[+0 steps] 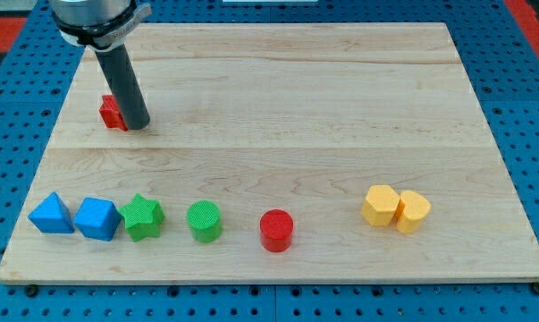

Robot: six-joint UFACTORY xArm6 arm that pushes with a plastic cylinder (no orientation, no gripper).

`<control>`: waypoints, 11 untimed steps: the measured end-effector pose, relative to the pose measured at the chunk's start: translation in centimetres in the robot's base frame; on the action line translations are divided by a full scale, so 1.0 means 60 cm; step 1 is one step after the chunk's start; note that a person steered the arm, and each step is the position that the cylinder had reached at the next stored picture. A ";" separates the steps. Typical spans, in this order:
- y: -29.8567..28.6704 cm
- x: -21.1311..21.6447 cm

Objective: Move the yellow heart along with yellow hexagon above the red circle

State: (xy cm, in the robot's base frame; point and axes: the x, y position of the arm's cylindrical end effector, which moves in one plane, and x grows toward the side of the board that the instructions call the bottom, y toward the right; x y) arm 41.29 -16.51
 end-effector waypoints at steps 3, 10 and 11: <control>0.589 0.073; 0.363 0.295; 0.341 0.343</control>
